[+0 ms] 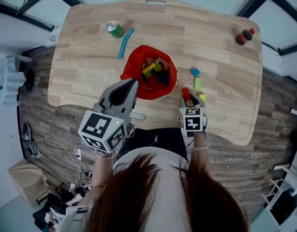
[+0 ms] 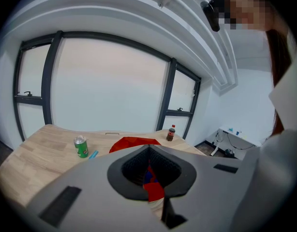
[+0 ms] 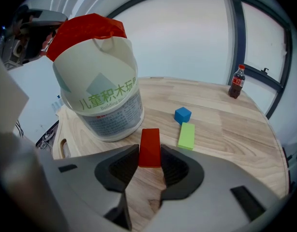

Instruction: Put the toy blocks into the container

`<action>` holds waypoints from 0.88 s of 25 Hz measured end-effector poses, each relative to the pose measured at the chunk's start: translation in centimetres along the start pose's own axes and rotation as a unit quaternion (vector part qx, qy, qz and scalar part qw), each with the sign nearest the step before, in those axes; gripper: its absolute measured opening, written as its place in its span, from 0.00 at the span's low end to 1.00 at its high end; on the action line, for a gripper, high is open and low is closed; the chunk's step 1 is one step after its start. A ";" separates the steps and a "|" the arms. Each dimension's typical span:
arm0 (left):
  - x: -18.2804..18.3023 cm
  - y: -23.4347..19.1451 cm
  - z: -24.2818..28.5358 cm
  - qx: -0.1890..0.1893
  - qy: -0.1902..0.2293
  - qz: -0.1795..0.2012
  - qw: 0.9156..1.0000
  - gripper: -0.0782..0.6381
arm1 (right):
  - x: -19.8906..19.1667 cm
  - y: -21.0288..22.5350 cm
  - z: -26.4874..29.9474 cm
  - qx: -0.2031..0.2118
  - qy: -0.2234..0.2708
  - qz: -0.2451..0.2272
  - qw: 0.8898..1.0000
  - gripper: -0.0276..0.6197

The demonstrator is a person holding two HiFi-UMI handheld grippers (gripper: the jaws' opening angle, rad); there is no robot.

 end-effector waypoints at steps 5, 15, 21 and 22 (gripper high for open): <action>0.3 0.0 -0.4 0.000 0.008 0.001 1.000 0.12 | 0.5 0.1 -0.9 -0.007 0.006 0.006 1.000 0.27; 1.2 -0.1 -1.0 -0.003 0.026 0.004 1.000 0.12 | 2.8 0.1 -3.1 -0.019 0.041 0.006 0.999 0.27; 1.9 -0.2 -1.6 -0.006 0.040 0.007 0.999 0.12 | 4.2 0.0 -4.3 -0.025 0.060 0.008 0.998 0.27; 2.0 -0.2 -1.7 -0.007 0.042 0.007 0.999 0.12 | 4.4 0.0 -4.5 -0.026 0.063 0.009 0.998 0.27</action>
Point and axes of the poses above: the fingertips, and each gripper's own axes: z forward along the fingers, y to its right, x out of its top, the point moved 2 cm from there along -z, backward along the fingers, and after that the axes turned 8 degrees about z, right-handed, at the moved point
